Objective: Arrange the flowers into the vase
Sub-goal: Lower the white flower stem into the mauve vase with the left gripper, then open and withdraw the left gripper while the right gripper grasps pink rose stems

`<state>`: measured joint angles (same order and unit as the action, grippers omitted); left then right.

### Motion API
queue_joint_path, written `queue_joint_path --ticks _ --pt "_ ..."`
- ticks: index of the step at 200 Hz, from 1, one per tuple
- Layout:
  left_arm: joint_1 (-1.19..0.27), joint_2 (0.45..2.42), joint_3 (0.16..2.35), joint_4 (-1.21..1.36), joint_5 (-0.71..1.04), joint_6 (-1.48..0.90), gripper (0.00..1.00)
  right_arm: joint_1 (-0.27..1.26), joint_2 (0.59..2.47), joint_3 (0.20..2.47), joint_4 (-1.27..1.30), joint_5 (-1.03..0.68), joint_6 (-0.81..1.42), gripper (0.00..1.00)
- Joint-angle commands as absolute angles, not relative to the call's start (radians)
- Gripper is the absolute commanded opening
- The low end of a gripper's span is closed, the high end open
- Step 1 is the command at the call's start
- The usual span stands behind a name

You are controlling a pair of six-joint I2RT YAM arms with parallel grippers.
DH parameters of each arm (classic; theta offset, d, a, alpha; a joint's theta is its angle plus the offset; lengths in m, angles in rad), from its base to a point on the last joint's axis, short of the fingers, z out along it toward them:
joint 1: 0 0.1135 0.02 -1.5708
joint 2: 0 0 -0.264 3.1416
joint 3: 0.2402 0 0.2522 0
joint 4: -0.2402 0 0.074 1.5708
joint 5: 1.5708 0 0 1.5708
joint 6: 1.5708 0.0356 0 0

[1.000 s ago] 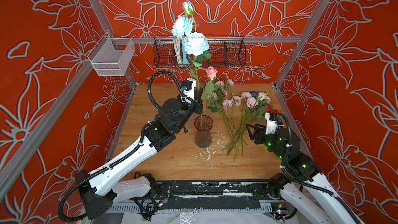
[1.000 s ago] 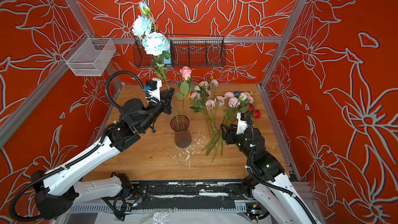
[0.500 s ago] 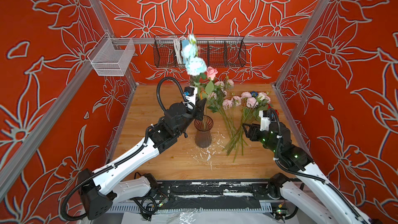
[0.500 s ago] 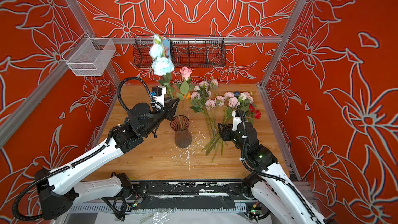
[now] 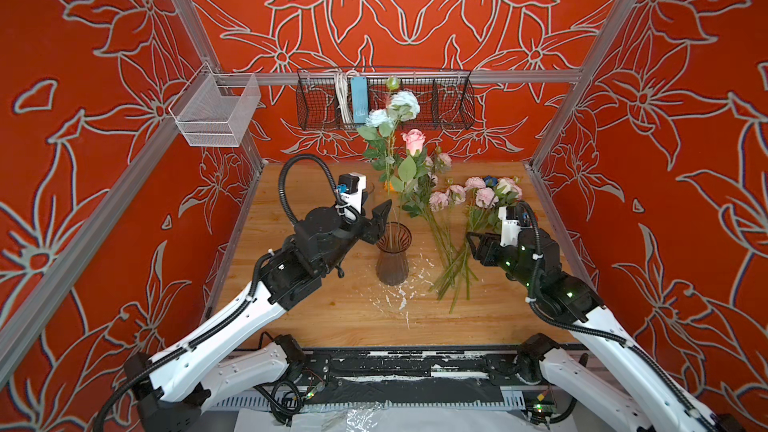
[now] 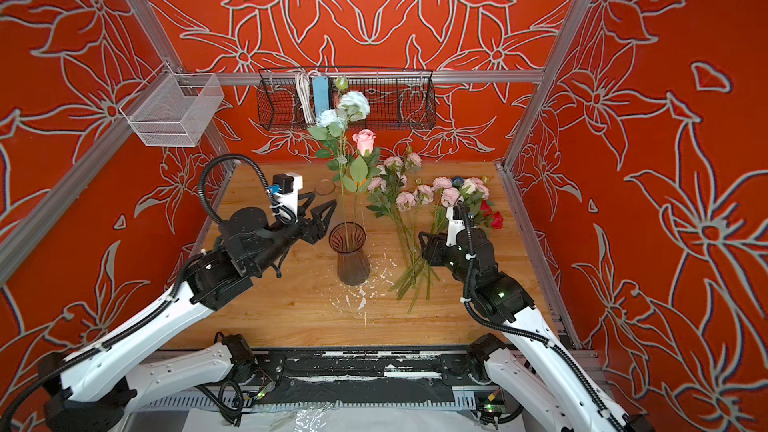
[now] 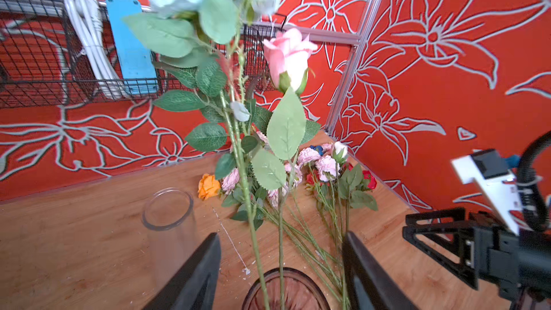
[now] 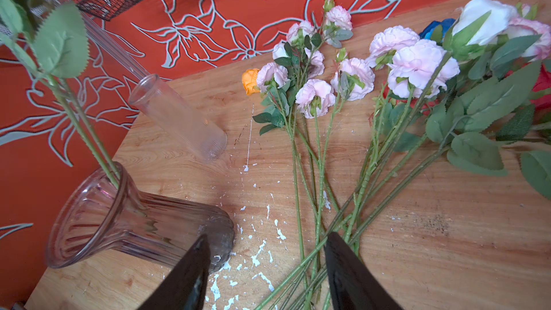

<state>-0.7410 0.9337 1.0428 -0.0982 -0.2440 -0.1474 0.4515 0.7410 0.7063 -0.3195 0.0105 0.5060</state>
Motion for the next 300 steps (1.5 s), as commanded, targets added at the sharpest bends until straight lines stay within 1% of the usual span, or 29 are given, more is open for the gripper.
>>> queue_joint_path --ticks 1,31,55,60,74,83,108,121,142,172,178,188,200,207,218,231,269,300 --pt "-0.739 0.882 1.021 -0.172 -0.282 -0.169 0.65 0.445 0.801 0.743 -0.287 0.038 0.525 0.62" --pt "-0.739 0.764 0.902 -0.162 -0.390 -0.274 0.67 0.406 0.967 0.794 -0.282 0.012 0.530 0.60" --pt "-0.739 0.655 0.735 -0.157 -0.544 -0.493 0.70 0.324 1.145 0.867 -0.289 -0.071 0.557 0.55" --pt "-0.739 0.637 0.713 -0.178 -0.573 -0.529 0.70 0.310 1.187 0.891 -0.297 -0.088 0.562 0.54" --pt "-0.739 0.603 0.660 -0.278 -0.660 -0.726 0.70 0.288 1.305 0.955 -0.309 -0.111 0.551 0.53" --pt "-0.738 0.582 0.611 -0.294 -0.662 -0.810 0.70 0.281 1.384 0.998 -0.316 -0.120 0.533 0.51" --pt "-0.738 0.540 0.518 -0.302 -0.629 -0.944 0.70 0.271 1.618 1.137 -0.382 -0.119 0.483 0.46" --pt "-0.738 0.524 0.481 -0.300 -0.618 -0.994 0.70 0.268 1.732 1.217 -0.430 -0.160 0.446 0.44" --pt "-0.737 0.506 0.434 -0.283 -0.587 -1.040 0.70 0.268 1.839 1.278 -0.465 -0.169 0.428 0.43" --pt "-0.736 0.499 0.396 -0.242 -0.542 -1.051 0.70 0.268 1.899 1.266 -0.474 -0.163 0.410 0.43" --pt "-0.736 0.500 0.390 -0.229 -0.537 -1.049 0.70 0.268 1.905 1.260 -0.467 -0.169 0.407 0.41" --pt "-0.736 0.504 0.381 -0.210 -0.530 -1.045 0.71 0.268 1.913 1.254 -0.466 -0.170 0.395 0.35" --pt "-0.736 0.512 0.379 -0.192 -0.520 -1.038 0.71 0.269 1.902 1.250 -0.468 -0.144 0.390 0.20" --pt "-0.735 0.515 0.381 -0.186 -0.517 -1.031 0.72 0.269 1.875 1.235 -0.450 -0.129 0.395 0.14" --pt "-0.735 0.517 0.385 -0.180 -0.512 -1.024 0.72 0.268 1.826 1.213 -0.422 -0.131 0.399 0.07" --pt "-0.734 0.514 0.394 -0.174 -0.501 -1.006 0.72 0.268 1.787 1.231 -0.436 -0.144 0.402 0.03" --pt "-0.733 0.487 0.411 -0.133 -0.469 -0.954 0.73 0.268 1.680 1.277 -0.473 -0.165 0.414 0.00" --pt "-0.733 0.478 0.410 -0.079 -0.462 -0.909 0.74 0.270 1.593 1.222 -0.358 -0.176 0.404 0.00"
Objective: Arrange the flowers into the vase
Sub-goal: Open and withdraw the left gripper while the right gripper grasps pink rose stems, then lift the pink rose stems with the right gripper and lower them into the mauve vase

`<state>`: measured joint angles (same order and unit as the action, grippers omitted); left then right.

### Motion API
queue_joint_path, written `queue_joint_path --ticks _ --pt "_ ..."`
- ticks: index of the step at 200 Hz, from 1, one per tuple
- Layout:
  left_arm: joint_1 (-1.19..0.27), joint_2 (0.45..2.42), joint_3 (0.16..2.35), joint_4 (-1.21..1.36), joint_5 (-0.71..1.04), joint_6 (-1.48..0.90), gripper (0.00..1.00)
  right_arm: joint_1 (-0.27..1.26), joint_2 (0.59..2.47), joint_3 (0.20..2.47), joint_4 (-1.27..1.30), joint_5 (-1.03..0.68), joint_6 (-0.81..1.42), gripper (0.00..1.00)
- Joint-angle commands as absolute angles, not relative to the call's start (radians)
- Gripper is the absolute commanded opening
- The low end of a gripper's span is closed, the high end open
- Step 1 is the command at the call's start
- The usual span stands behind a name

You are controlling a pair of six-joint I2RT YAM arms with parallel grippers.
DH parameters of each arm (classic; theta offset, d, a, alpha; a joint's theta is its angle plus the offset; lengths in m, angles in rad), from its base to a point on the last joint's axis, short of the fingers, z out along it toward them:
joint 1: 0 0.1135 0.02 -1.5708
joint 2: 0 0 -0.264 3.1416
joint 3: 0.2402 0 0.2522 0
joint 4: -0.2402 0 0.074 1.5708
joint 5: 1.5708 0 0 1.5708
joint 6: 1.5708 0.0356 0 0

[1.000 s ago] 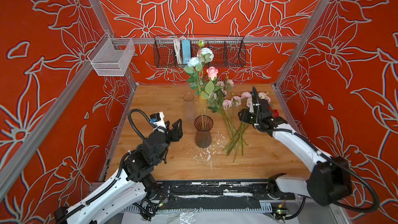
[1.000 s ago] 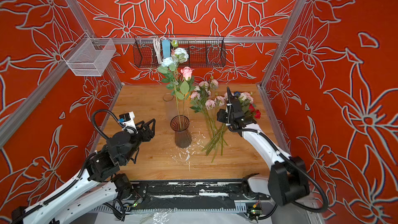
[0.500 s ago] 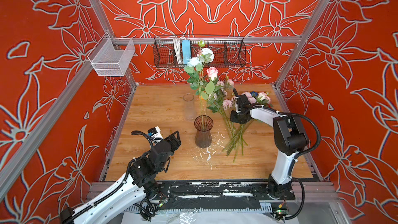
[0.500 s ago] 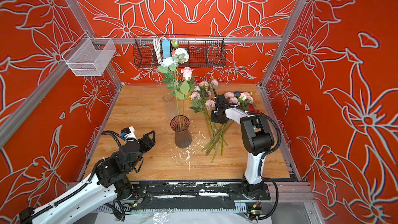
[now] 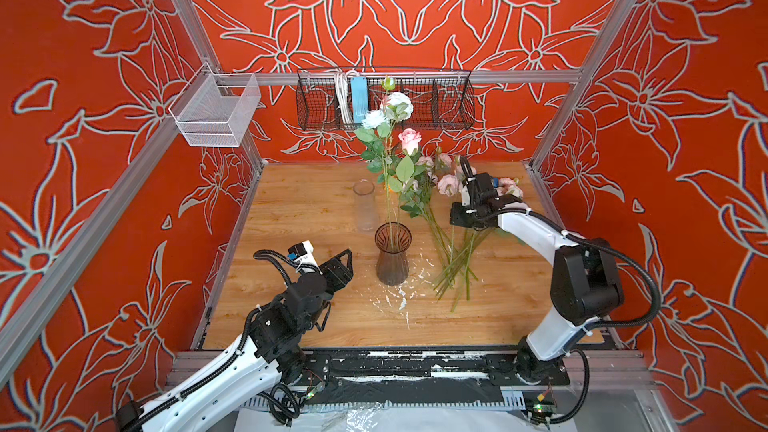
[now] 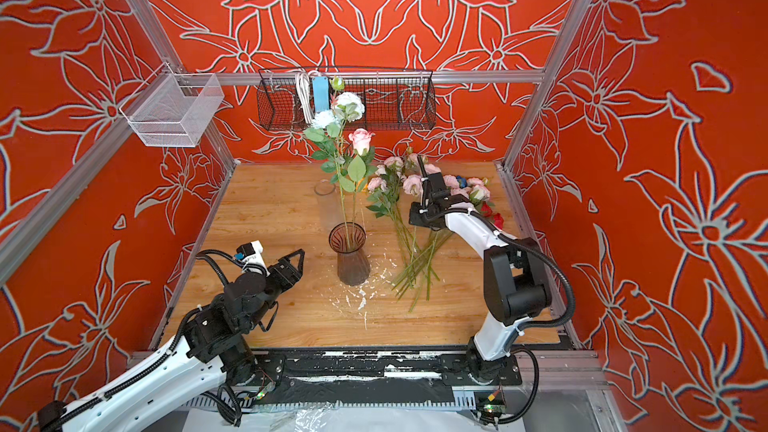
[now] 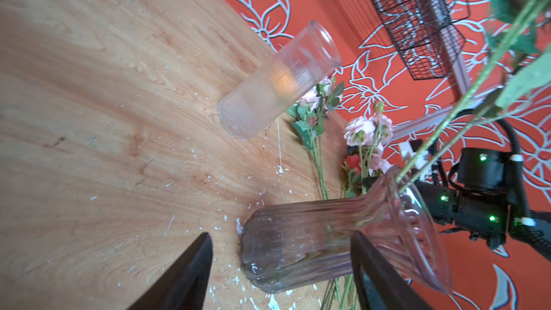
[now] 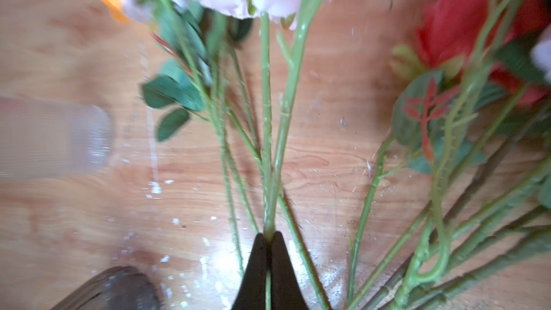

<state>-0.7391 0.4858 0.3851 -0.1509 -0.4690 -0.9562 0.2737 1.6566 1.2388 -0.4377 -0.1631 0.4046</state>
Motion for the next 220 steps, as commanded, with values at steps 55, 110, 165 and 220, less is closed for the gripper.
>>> queue_joint_path --ticks 55,110,165,220 --pt "-0.732 0.516 0.345 0.211 -0.369 -0.730 0.84 0.280 1.523 1.089 -0.038 -0.060 0.441 0.00" --pt "-0.732 0.551 0.400 0.236 -0.260 -0.615 0.85 0.316 1.375 1.044 0.002 -0.006 0.430 0.00" --pt "-0.732 0.603 0.579 0.007 -0.376 -0.601 0.85 0.354 1.002 0.842 0.006 -0.021 0.490 0.00" --pt "-0.730 0.577 0.570 -0.218 -0.532 -0.839 0.85 0.472 0.761 0.736 0.021 -0.056 0.513 0.00"
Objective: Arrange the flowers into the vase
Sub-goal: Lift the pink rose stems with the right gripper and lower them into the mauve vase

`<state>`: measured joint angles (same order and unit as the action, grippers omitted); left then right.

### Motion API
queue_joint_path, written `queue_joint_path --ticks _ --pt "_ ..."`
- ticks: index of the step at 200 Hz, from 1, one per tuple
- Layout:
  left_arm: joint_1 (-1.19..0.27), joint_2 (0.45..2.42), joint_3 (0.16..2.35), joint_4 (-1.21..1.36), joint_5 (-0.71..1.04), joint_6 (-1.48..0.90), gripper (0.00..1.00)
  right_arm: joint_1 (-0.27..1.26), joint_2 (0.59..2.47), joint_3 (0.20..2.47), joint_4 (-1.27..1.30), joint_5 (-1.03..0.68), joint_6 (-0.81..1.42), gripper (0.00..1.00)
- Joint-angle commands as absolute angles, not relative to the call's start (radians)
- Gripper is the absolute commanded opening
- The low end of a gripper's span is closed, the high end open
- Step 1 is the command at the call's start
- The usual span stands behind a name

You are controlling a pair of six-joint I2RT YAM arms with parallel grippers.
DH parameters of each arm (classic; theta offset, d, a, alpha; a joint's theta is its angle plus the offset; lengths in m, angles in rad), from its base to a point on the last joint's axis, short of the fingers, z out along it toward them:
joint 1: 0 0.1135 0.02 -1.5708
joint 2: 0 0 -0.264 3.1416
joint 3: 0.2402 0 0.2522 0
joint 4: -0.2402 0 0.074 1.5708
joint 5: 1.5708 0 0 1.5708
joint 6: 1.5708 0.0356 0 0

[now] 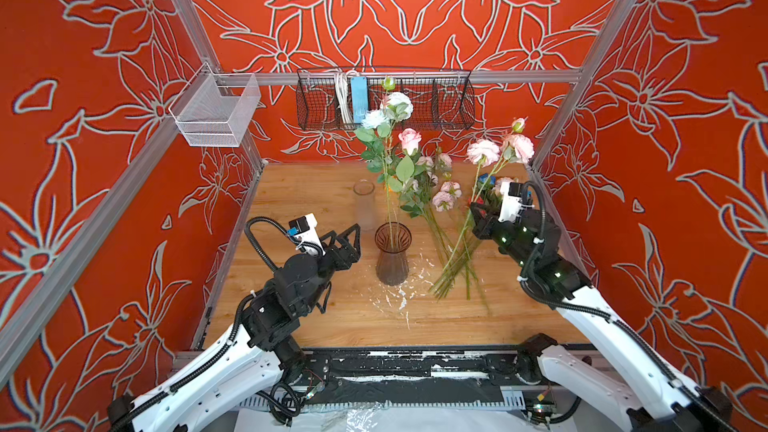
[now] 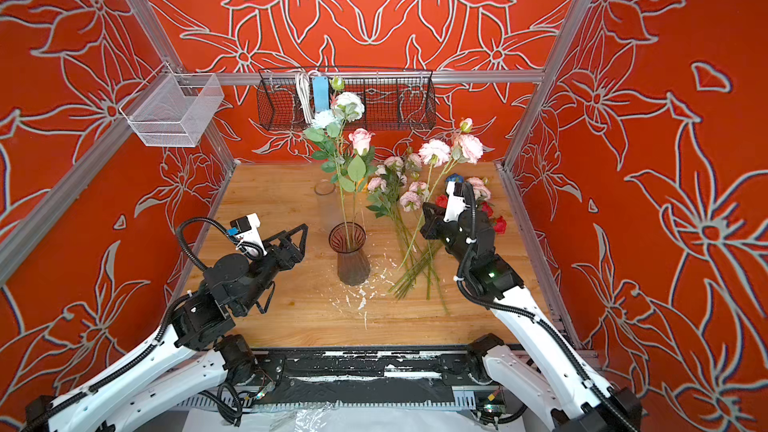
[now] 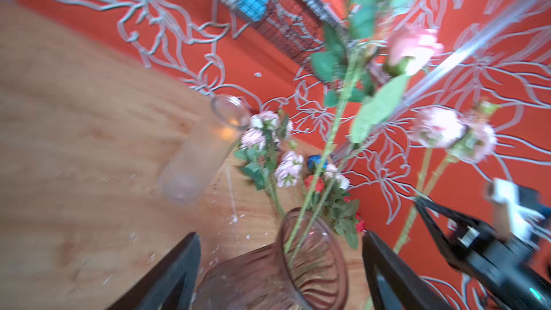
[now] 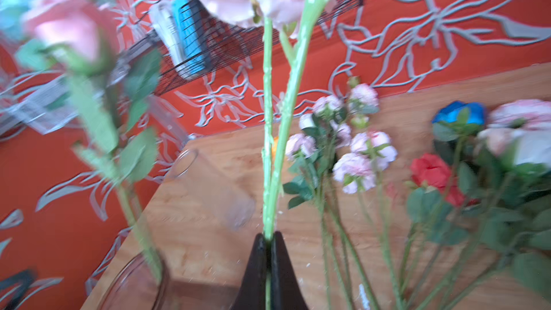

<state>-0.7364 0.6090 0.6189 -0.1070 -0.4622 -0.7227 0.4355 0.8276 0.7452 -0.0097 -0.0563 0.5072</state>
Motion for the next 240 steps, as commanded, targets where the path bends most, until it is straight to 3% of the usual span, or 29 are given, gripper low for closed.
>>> queue_joint_path --ticks 1,46,101,146,235,240 --pt "-0.730 0.574 0.567 -0.217 -0.532 -0.841 0.85 0.473 0.759 0.739 0.021 -0.056 0.512 0.00" --pt "-0.729 0.464 0.530 -0.242 -0.582 -0.877 0.84 0.522 0.786 0.850 0.105 -0.149 0.460 0.00" --pt "-0.728 0.451 0.556 -0.255 -0.562 -0.865 0.85 0.691 1.022 1.017 0.313 -0.162 0.296 0.00" --pt "-0.727 0.427 0.542 -0.267 -0.548 -0.877 0.85 0.802 1.187 1.165 0.327 -0.132 0.101 0.00" --pt "-0.727 0.418 0.518 -0.220 -0.553 -0.841 0.85 0.823 1.281 1.065 0.357 -0.125 0.057 0.00" --pt "-0.727 0.420 0.519 -0.217 -0.552 -0.838 0.85 0.826 1.275 1.053 0.347 -0.131 0.070 0.06"
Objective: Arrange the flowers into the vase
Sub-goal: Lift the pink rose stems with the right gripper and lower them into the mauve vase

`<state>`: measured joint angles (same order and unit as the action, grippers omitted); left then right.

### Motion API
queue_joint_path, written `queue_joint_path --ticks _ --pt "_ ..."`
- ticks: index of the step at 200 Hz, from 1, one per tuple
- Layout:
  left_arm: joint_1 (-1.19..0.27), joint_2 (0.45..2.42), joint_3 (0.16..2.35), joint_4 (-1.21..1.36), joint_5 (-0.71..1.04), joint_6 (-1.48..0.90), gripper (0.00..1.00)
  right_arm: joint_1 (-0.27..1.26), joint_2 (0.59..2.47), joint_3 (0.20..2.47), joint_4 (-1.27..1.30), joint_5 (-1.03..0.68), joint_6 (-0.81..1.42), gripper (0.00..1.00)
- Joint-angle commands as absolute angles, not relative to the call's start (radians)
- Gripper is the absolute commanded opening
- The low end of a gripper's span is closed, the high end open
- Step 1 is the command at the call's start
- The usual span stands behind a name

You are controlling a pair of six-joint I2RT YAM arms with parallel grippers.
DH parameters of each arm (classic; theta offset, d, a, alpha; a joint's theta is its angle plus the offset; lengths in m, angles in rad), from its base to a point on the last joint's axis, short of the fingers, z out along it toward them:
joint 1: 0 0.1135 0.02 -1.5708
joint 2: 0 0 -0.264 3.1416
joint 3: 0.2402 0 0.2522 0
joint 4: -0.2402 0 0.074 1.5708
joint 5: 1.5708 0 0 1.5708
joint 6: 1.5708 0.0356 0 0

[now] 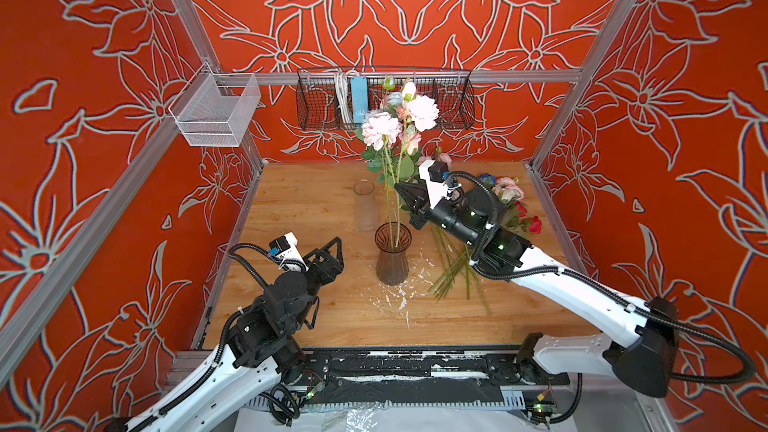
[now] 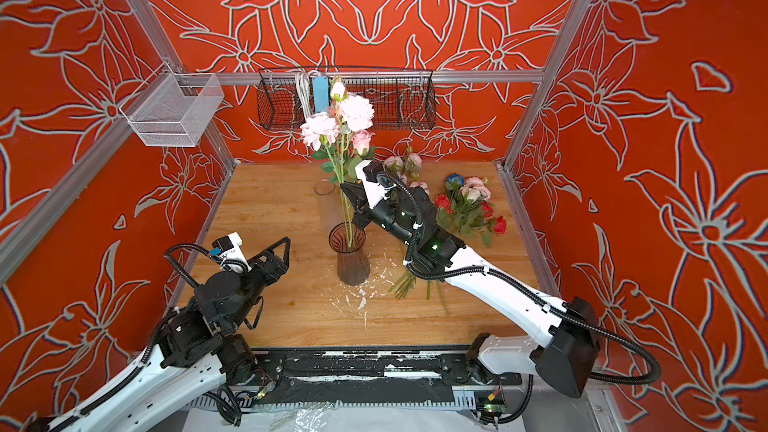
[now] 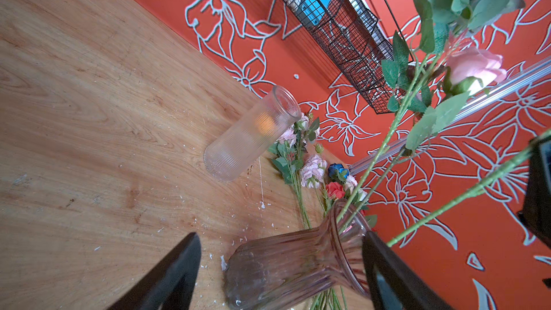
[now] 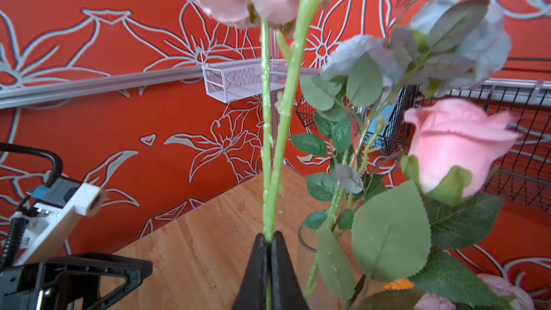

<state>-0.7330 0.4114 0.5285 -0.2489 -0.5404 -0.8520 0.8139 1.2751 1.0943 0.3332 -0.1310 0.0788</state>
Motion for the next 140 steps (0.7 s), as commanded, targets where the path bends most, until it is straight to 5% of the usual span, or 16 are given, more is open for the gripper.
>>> queue_joint_path --ticks 1,32,140 --pt "-0.727 0.420 0.519 -0.216 -0.551 -0.837 0.85 0.826 1.275 1.053 0.347 -0.131 0.070 0.06" --pt "-0.727 0.436 0.524 -0.205 -0.554 -0.830 0.85 0.875 1.225 0.987 0.304 -0.087 0.077 0.42" --pt "-0.726 0.538 0.555 -0.176 -0.537 -0.802 0.85 0.915 0.932 0.877 0.062 0.173 0.125 0.53"
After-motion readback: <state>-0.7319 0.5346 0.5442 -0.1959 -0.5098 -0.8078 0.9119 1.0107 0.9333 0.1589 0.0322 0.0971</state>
